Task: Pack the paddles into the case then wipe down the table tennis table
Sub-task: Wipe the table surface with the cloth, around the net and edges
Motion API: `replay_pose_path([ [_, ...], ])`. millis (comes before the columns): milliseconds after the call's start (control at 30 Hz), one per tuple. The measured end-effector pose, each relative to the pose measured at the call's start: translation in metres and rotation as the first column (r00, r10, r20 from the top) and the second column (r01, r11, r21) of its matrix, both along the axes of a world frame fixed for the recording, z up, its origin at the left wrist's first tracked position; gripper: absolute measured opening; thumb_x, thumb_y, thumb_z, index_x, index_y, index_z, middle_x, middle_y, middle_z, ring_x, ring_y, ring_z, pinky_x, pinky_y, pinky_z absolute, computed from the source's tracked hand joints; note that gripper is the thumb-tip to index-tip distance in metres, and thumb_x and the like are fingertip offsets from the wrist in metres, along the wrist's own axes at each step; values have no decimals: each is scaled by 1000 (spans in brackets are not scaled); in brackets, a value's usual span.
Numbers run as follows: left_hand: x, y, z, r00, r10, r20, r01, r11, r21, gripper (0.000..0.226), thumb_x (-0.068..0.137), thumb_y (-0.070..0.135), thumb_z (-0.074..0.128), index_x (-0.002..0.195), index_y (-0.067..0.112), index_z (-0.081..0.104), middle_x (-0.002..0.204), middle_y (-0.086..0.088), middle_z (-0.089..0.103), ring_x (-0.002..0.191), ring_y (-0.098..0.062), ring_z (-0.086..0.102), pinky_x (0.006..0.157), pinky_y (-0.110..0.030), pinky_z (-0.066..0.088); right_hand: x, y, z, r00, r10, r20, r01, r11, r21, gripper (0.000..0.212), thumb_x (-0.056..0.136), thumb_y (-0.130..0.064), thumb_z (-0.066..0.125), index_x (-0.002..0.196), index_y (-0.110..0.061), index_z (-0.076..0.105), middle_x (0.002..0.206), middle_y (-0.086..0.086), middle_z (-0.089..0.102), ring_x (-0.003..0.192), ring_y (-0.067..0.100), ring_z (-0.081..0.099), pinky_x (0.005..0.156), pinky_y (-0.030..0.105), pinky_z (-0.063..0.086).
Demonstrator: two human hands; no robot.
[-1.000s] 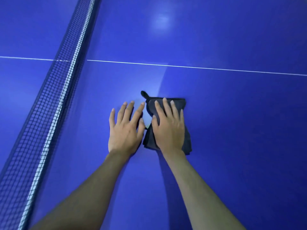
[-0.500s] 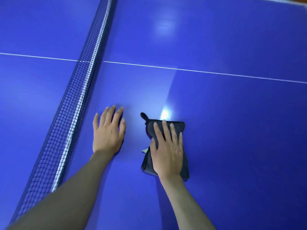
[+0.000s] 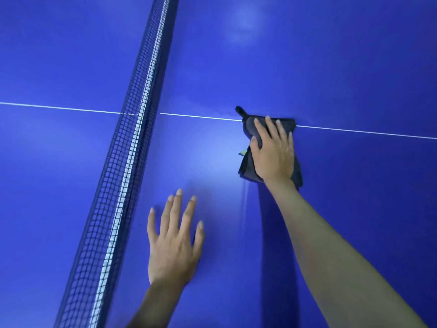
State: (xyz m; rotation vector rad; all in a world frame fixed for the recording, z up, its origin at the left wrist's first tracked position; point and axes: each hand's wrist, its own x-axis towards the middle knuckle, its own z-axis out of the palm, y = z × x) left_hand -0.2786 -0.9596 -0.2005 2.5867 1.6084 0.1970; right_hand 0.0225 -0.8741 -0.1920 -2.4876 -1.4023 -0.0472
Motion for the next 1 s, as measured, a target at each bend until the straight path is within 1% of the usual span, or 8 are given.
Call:
replay_pose_path([
  [100, 0, 1, -1, 1000, -9, -3, 9, 1000, 4, 64, 104, 46, 30, 164, 23, 23, 172, -4, 19, 157, -22, 22, 123, -62, 20, 7, 13, 0, 1000, 13, -9, -13, 1000, 0, 52, 107, -39, 46, 158, -30, 45, 167, 0, 37, 156, 26, 30, 127, 55, 22],
  [233, 1, 2, -1, 1000, -14, 8, 14, 1000, -1, 65, 105, 47, 28, 164, 23, 20, 171, -4, 21, 158, -22, 21, 124, -61, 20, -4, 2, 0, 1000, 5, -12, -5, 1000, 3, 52, 107, -38, 47, 158, -28, 45, 167, -1, 38, 156, 26, 30, 128, 54, 23],
  [467, 2, 4, 0, 999, -21, 26, 21, 1000, -8, 61, 106, 44, 24, 163, 24, 20, 170, -3, 25, 158, -22, 19, 125, -59, 15, -87, -68, -2, 999, 49, 22, -49, 999, -1, 53, 106, -39, 47, 158, -28, 45, 166, -1, 39, 156, 25, 31, 126, 54, 26],
  [600, 3, 4, 4, 995, -3, 97, 1, 1000, 16, 55, 104, 31, 25, 157, 21, 34, 163, -4, 38, 155, -24, 27, 126, -55, 16, -149, -122, -4, 997, 58, 48, -58, 998, 9, 54, 105, -41, 37, 157, -28, 47, 165, 0, 42, 155, 26, 34, 124, 53, 27],
  [700, 4, 2, 12, 981, -24, 192, 16, 999, 44, 49, 102, 27, 29, 147, 18, 47, 156, -4, 48, 150, -24, 37, 124, -53, 22, -191, -157, 0, 998, 58, 32, -58, 998, -3, 56, 102, -41, 35, 155, -29, 49, 163, -1, 44, 154, 24, 35, 124, 52, 30],
  [833, -13, -5, 25, 951, -6, 310, -10, 999, 49, 42, 102, 21, 35, 140, 17, 51, 147, -2, 55, 135, -23, 50, 119, -50, 31, -239, -209, 0, 997, 81, 16, -79, 993, -87, 58, 104, -44, 30, 160, -32, 40, 170, -3, 32, 159, 21, 24, 127, 52, 25],
  [900, -29, -3, 29, 949, 12, 314, -28, 998, 47, 41, 102, 20, 36, 141, 17, 49, 144, -2, 56, 128, -23, 53, 118, -48, 32, -251, -228, -3, 996, 85, 13, -84, 993, -88, 57, 105, -43, 33, 161, -32, 38, 171, -3, 30, 159, 21, 23, 127, 52, 25],
  [1000, -54, 8, 25, 973, -33, 226, 19, 998, 67, 40, 103, 23, 37, 141, 15, 49, 146, -3, 54, 131, -24, 51, 117, -48, 32, -251, -232, -3, 996, 87, 13, -86, 992, -97, 56, 106, -44, 34, 162, -34, 35, 171, -4, 29, 160, 22, 21, 127, 52, 25],
])
